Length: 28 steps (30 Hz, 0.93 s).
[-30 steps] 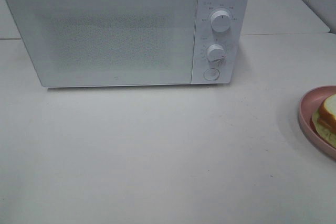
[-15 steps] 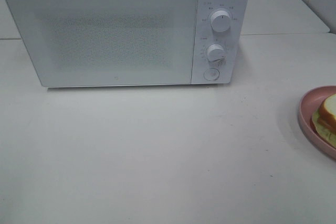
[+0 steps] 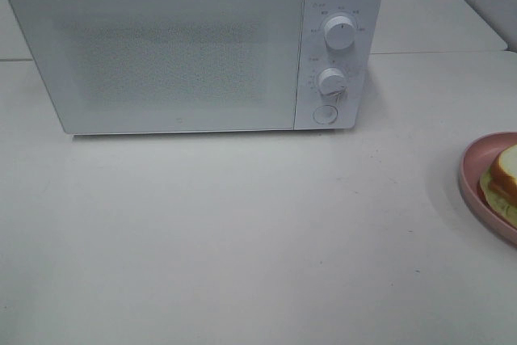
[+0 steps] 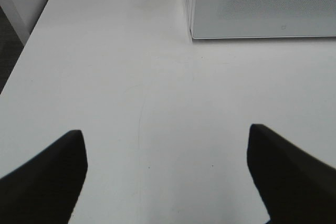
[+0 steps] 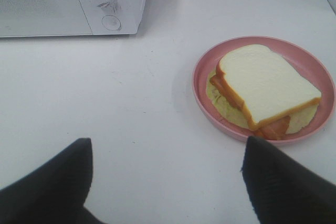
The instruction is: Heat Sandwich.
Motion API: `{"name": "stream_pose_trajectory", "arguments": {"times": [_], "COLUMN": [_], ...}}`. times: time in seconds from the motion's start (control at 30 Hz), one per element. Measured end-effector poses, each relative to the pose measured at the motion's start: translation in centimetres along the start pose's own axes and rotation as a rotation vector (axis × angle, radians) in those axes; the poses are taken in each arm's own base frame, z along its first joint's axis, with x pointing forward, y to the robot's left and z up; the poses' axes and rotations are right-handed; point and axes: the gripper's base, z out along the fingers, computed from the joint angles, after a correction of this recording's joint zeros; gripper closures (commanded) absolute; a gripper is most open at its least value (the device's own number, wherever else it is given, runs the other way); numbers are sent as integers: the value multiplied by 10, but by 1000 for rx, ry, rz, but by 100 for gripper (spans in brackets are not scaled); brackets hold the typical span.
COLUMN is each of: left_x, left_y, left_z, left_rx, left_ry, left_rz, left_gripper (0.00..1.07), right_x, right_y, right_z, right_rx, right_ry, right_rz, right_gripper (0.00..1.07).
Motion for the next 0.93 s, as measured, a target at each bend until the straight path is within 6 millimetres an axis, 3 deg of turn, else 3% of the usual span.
{"name": "stream_pose_trajectory", "arguments": {"times": [0.93], "left_x": [0], "left_y": [0], "left_z": [0], "left_rx": [0], "left_ry": [0], "left_rz": [0], "left_gripper": [30], "right_x": [0], "right_y": [0], "right_z": [0], "right_rx": [0], "right_ry": [0], "right_rz": [0], "right_gripper": [31]}}
